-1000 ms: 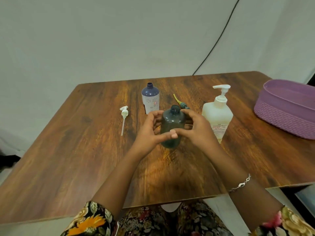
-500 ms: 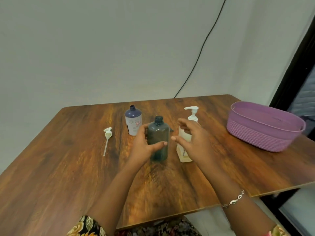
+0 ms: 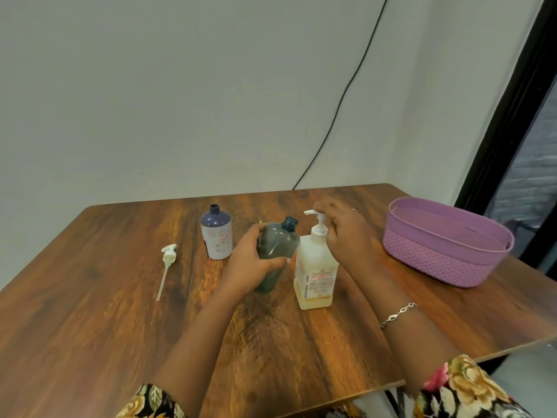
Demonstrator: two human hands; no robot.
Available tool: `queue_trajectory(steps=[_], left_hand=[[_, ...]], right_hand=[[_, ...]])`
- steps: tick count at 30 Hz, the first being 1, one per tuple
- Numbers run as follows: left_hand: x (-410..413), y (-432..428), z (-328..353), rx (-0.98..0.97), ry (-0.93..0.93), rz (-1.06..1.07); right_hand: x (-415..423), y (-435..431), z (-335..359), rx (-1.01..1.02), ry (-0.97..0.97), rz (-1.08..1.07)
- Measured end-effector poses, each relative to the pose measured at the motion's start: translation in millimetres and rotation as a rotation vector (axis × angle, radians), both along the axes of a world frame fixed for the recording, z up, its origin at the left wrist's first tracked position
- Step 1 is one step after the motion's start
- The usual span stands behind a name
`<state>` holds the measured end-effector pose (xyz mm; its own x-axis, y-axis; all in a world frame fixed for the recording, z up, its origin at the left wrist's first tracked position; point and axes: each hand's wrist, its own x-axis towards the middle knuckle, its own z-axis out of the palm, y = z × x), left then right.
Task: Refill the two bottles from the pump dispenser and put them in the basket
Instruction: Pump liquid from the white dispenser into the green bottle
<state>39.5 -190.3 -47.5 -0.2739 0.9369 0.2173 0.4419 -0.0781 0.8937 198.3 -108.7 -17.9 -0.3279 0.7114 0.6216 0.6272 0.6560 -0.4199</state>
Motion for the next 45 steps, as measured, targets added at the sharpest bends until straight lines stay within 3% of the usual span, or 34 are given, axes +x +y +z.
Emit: queue_trajectory(steps=[7, 23, 35, 45], left_hand=[[-2.8, 12.6, 1.1, -0.014, 0.095, -0.021], [-11.6, 24.9, 0.9, -0.04, 0.03, -0.161], [-15.4, 24.5, 1.8, -0.019, -0.069, -0.195], [-15.7, 23.0, 1.6, -0.083, -0.024, -0.215]], right_hand=[[-4.5, 7.0, -2.8, 0.038, 0.111, 0.022], [-17.8, 9.6, -15.2, 0.275, 0.251, -0.015], [-14.9, 13.0, -8.2, 0.234, 0.299, 0.048], [-16.7, 13.2, -22.4, 0.278, 0.313, 0.072]])
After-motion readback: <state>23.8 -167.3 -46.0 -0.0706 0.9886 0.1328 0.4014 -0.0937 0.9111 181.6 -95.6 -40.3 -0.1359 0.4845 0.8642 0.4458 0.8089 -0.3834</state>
